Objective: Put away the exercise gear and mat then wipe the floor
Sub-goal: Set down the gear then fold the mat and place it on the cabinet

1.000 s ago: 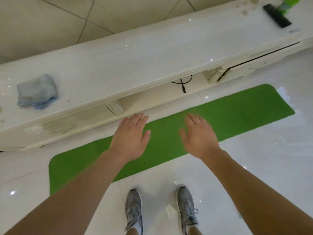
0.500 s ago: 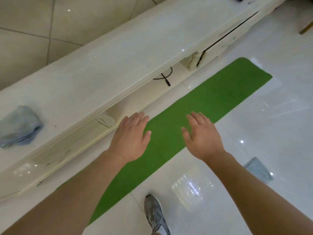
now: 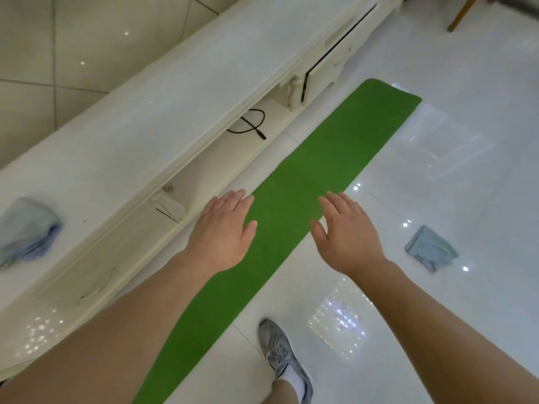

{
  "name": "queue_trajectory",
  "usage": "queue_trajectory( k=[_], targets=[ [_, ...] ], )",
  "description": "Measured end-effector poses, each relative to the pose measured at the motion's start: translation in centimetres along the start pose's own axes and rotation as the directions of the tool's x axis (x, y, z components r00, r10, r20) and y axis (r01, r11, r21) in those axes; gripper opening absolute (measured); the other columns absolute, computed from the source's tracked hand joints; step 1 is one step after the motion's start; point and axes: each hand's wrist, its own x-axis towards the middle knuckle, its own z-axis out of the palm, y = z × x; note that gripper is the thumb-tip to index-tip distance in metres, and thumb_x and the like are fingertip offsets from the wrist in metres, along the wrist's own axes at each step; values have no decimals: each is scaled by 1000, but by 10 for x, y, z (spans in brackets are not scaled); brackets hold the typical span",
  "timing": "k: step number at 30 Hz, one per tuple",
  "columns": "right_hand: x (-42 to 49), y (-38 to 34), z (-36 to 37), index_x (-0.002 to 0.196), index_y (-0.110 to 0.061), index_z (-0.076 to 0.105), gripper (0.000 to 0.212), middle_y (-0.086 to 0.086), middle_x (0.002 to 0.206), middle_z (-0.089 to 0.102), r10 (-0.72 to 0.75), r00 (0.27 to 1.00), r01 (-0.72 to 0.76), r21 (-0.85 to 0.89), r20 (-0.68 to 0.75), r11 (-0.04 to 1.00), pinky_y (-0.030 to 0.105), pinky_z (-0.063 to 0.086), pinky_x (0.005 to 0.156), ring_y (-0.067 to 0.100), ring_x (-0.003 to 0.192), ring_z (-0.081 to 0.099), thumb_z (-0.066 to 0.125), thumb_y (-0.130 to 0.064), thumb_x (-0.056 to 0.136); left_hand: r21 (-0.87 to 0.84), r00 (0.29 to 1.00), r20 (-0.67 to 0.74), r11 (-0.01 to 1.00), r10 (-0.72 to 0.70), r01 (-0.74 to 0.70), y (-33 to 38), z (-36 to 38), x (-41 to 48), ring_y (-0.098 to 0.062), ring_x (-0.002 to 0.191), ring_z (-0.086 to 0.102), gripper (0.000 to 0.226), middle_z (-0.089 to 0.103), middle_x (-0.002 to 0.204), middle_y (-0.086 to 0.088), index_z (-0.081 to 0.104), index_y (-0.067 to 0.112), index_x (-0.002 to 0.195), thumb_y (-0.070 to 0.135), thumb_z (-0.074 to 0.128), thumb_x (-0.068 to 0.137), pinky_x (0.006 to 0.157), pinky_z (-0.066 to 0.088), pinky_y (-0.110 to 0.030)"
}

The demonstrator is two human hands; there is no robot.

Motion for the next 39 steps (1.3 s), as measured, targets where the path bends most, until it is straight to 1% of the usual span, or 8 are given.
queue_trajectory(
  k=[6,9,15,19,22,30,34,39],
  targets=[
    [-80,-8,-3,145,-10,40,61,12,152,38,96,993,-91,84,-62,992,43,20,119,30,143,28,30,-44,95,25,998,-11,998,65,-65,12,-4,-72,-16,151,14,59,17,164,0,19,22,156,43,32,103,124,6,-40],
    [-112,-17,-2,146,-11,38,56,10,153,36,131,990,-125,110,-55,986,43,19,119,30,144,26,35,-40,98,15,998,-4,998,59,-59,18,-6,-101,-16,151,12,58,16,164,1,18,22,156,41,31,103,124,5,-38],
    [-143,-45,1,147,-11,37,54,7,154,34,208,976,-193,182,-68,964,42,18,119,27,144,24,37,-38,99,-39,999,-22,998,48,-48,13,-11,-135,-13,151,9,57,13,165,2,17,23,157,41,30,104,124,3,-37],
    [-155,-73,14,146,-11,38,59,9,153,35,235,970,-221,174,-64,959,44,20,119,28,143,26,30,-42,96,-55,997,-11,995,82,-83,-12,-6,-152,-13,151,8,57,13,165,3,17,24,157,41,30,104,124,3,-37],
    [-164,-103,29,145,-10,40,64,10,152,38,264,962,-250,166,-70,954,44,22,118,29,141,29,27,-44,93,-50,994,9,993,111,-111,-45,2,-167,-14,151,12,55,17,164,2,22,23,155,41,31,104,124,6,-38],
    [-201,-187,72,145,-10,40,53,9,152,37,352,935,-338,188,-45,922,41,20,119,28,142,28,42,-35,99,-34,988,42,988,149,-148,-125,11,-210,-15,150,14,56,19,163,2,24,23,155,41,33,103,124,8,-40],
    [-224,-212,88,145,-10,41,52,9,152,39,366,930,-351,204,-38,914,40,20,118,28,142,29,41,-35,98,-16,988,40,988,151,-151,-142,16,-231,-15,150,14,56,19,163,2,23,23,155,40,33,103,124,8,-40],
    [-255,-217,111,138,-6,48,56,12,142,49,346,935,-325,203,-74,923,41,28,112,30,132,41,36,-36,92,-12,987,42,987,158,-158,-140,37,-257,-13,150,14,56,21,163,3,24,23,155,39,34,103,124,8,-38]
  ],
)
